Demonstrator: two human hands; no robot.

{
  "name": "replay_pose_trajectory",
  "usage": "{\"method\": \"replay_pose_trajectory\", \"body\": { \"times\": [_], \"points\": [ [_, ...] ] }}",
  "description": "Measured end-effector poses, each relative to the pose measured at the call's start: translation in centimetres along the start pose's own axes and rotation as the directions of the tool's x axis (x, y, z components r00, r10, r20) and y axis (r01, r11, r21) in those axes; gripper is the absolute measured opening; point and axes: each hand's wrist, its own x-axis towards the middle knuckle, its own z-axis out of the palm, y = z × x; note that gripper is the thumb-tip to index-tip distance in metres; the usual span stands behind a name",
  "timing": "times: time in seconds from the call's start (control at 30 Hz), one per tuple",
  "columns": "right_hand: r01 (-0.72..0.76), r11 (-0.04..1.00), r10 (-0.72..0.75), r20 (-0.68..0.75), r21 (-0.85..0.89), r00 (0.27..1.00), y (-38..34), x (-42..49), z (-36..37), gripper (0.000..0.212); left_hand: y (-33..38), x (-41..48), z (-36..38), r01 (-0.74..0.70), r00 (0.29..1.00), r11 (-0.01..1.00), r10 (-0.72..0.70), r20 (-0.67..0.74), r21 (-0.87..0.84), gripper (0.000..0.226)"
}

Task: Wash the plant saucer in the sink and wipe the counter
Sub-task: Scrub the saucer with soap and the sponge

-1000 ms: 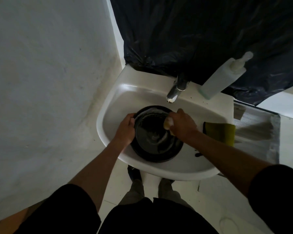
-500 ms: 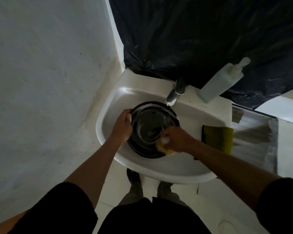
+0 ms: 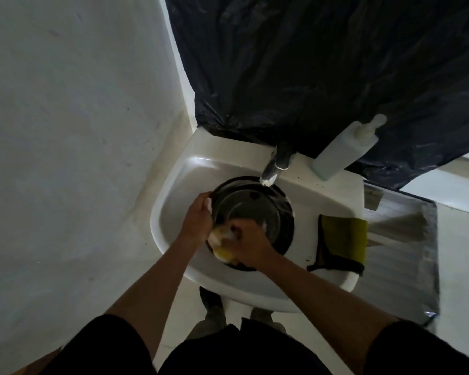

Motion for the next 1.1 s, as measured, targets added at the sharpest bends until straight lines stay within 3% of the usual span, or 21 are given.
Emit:
{"method": "replay_pose_trajectory", "body": {
  "times": [0.07,0.1,0.13,0.2,0.27,0.33,0.43,0.57,0.63,0.7,0.73,0.8,0.87,0.9,0.97,1.0,1.03,1.1],
  "points": [
    [0.004,0.981,0.039,0.216,-0.196,0.976,1.9,-0.2,-1.7,0.045,-0.3,0.1,-1.2,0.001,1.000,1.000,-0.002,0.004,0.030,0.036],
    [-0.017,0.952,0.095,0.242,-0.305,0.966,2.6,-0.2,-2.6,0.043,-0.4,0.1,-1.6,0.005,1.000,0.999,-0.005,0.012,0.045,0.036],
    [-0.038,0.921,0.126,0.205,-0.388,0.970,3.2,-0.2,-3.5,0.039,-0.5,0.3,-1.8,0.004,1.000,0.998,-0.005,0.020,0.062,0.036],
    [-0.125,0.878,0.139,-0.002,-0.462,0.990,3.4,0.1,-5.3,0.030,-0.8,0.8,-1.8,-0.021,0.999,0.994,0.017,0.032,0.110,0.035],
    [-0.215,0.872,0.119,-0.236,-0.439,0.964,2.8,0.9,-6.3,0.036,-0.9,1.0,-1.6,-0.032,0.999,0.989,0.027,0.038,0.142,0.035],
    [-0.193,0.931,0.067,-0.373,-0.310,0.925,1.8,2.0,-6.0,0.043,-0.6,1.0,-1.1,-0.024,0.999,0.988,0.016,0.052,0.150,0.036],
    [-0.050,0.996,0.015,-0.409,-0.074,0.912,0.2,3.4,-4.4,0.043,0.2,0.7,0.0,-0.036,0.996,0.988,0.023,0.091,0.151,0.037],
    [0.076,0.997,-0.075,-0.104,-0.002,0.992,-0.5,3.1,-1.7,0.037,0.7,0.7,0.1,0.013,0.999,0.997,-0.017,0.050,0.081,0.037],
    [0.064,0.998,-0.060,0.112,-0.030,0.992,0.0,1.9,-1.9,0.048,0.5,0.8,-1.0,0.039,0.999,0.996,-0.040,0.021,0.077,0.037],
    [0.037,0.976,0.030,0.301,-0.217,0.953,1.4,1.0,-3.1,0.057,0.2,0.8,-2.1,0.046,0.998,0.993,-0.049,0.027,0.107,0.037],
    [0.030,0.932,0.094,0.320,-0.362,0.943,2.0,0.7,-3.9,0.054,0.0,0.8,-2.6,0.041,0.998,0.991,-0.046,0.036,0.124,0.037],
    [-0.003,0.809,0.115,0.153,-0.588,0.982,2.9,0.2,-5.8,0.037,-0.2,0.8,-3.2,0.028,0.998,0.988,-0.037,0.057,0.154,0.036],
    [-0.123,0.774,0.056,-0.127,-0.621,0.990,4.2,0.1,-7.2,0.030,-0.2,1.1,-3.4,0.046,0.996,0.985,-0.059,0.072,0.168,0.035],
    [-0.186,0.832,0.056,-0.254,-0.522,0.965,4.8,0.1,-7.6,0.029,-0.1,1.1,-3.5,0.060,0.994,0.982,-0.074,0.077,0.179,0.036],
    [-0.312,0.948,0.267,-0.380,-0.061,0.886,5.6,0.2,-8.7,0.028,0.0,1.0,-3.7,0.077,0.992,0.977,-0.094,0.080,0.198,0.037],
    [-0.369,0.901,0.428,-0.334,0.226,0.840,5.5,0.1,-9.2,0.027,0.0,1.0,-3.7,0.086,0.991,0.977,-0.103,0.081,0.196,0.037],
    [-0.402,0.788,0.549,-0.236,0.467,0.802,5.4,-0.1,-9.7,0.027,0.0,0.9,-3.6,0.102,0.989,0.977,-0.119,0.084,0.186,0.037],
    [-0.430,0.562,0.643,-0.046,0.707,0.764,5.1,-0.8,-10.2,0.022,0.0,0.5,-3.1,0.126,0.985,0.978,-0.143,0.097,0.167,0.036]
  ]
}}
